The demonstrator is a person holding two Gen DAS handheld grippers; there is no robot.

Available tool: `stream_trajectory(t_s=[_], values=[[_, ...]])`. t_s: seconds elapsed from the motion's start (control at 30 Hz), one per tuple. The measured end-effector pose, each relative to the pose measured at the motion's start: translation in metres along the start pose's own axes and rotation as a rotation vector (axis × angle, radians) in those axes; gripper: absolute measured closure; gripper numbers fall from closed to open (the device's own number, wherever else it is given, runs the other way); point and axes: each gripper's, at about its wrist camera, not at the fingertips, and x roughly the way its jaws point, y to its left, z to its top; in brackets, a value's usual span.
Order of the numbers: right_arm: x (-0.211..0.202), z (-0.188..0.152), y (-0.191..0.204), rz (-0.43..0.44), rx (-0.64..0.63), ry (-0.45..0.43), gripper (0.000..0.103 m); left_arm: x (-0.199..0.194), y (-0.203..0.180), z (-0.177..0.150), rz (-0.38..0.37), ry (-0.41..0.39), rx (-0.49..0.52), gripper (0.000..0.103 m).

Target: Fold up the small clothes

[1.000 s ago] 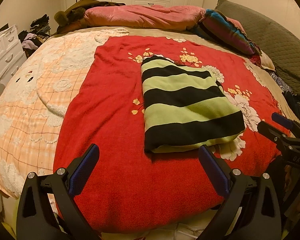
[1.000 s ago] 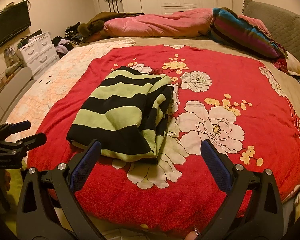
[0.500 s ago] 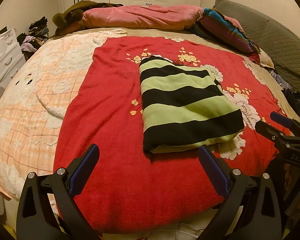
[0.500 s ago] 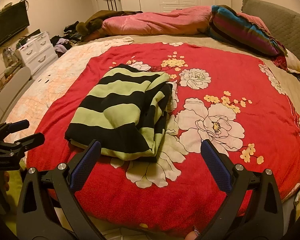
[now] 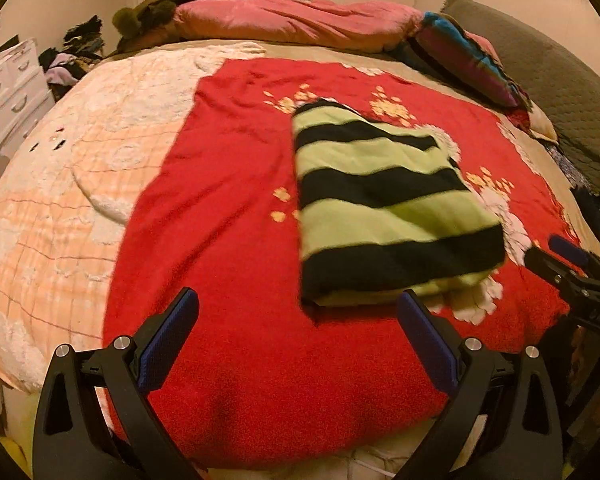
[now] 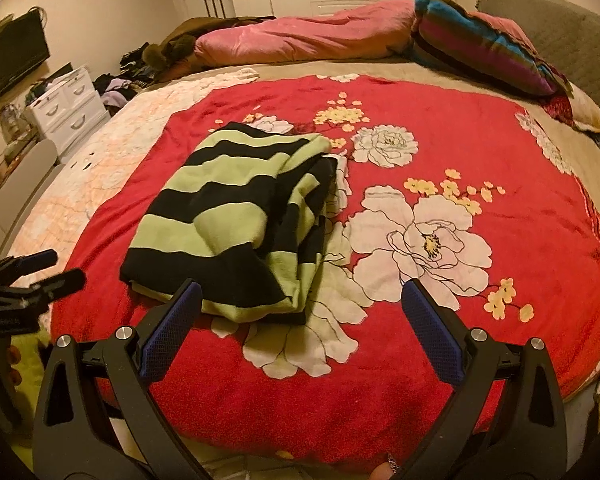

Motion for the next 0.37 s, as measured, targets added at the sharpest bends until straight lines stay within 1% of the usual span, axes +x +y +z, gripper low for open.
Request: stream_trajectory(t_s=[0.1, 0.17, 0.2, 0.27, 0.3, 0.33, 0.37], values=[[0.01, 0.007, -0.015, 0.001, 0.042, 0.017, 0.009, 0.008, 0.026, 0.013, 0.039, 0.0, -0.053, 0.004], [0.017, 0.013, -0.034, 0.0, 0.085, 0.025, 0.009, 0.02, 0.053, 0.025, 0.078, 0.018, -0.103, 0.004], [0.019, 0.019, -0.053, -0.02, 0.123, 0.019, 0.009, 0.028, 0.075, 0.033, 0.108, 0.027, -0.145, 0.004], [0.024, 0.03, -0.086, -0.069, 0.171, 0.002, 0.009, 0.046, 0.125, 0.049, 0.196, 0.039, -0.243, 0.004], [0.025, 0.035, -0.105, -0.1, 0.196, -0.01, 0.009, 0.053, 0.145, 0.057, 0.232, 0.041, -0.274, 0.004], [0.03, 0.043, -0.138, -0.147, 0.234, -0.025, 0.009, 0.06, 0.163, 0.062, 0.269, 0.044, -0.298, 0.004], [0.033, 0.049, -0.162, -0.191, 0.258, -0.031, 0.009, 0.074, 0.194, 0.073, 0.351, 0.051, -0.334, 0.004]])
